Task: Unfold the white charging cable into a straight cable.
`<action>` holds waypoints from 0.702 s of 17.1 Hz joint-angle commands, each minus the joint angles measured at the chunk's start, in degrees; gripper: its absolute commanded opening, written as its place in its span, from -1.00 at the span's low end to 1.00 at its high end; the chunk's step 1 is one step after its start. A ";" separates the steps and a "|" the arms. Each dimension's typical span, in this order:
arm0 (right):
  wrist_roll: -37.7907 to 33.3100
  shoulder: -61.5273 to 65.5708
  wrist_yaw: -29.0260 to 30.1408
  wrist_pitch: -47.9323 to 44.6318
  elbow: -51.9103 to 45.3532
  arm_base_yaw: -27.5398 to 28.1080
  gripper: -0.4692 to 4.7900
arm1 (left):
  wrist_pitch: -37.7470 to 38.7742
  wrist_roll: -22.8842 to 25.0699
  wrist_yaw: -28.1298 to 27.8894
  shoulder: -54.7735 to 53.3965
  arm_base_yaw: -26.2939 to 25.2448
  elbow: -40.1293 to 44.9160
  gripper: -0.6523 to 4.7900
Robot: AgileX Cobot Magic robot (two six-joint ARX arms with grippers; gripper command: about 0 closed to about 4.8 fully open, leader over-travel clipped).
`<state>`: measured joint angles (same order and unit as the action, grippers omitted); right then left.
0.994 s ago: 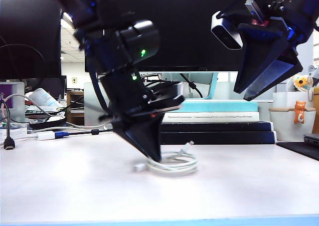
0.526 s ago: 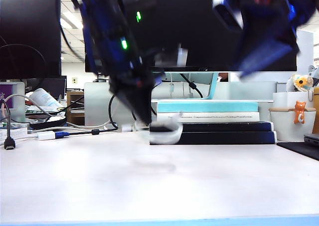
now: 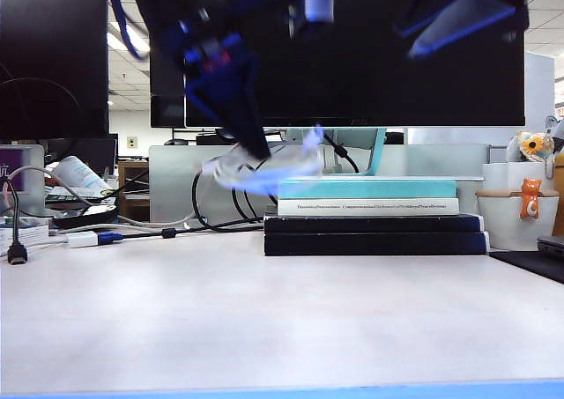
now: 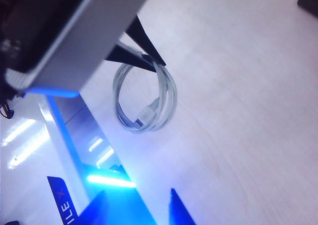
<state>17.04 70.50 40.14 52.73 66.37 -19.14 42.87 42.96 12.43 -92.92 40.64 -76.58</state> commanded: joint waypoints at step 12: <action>-7.06 -11.13 11.72 -9.31 0.15 -0.07 -0.21 | -14.64 -1.36 5.66 14.47 0.20 1.36 -0.78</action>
<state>11.90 60.25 54.04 46.02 66.28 -19.16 30.55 43.13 15.90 -79.22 40.77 -75.40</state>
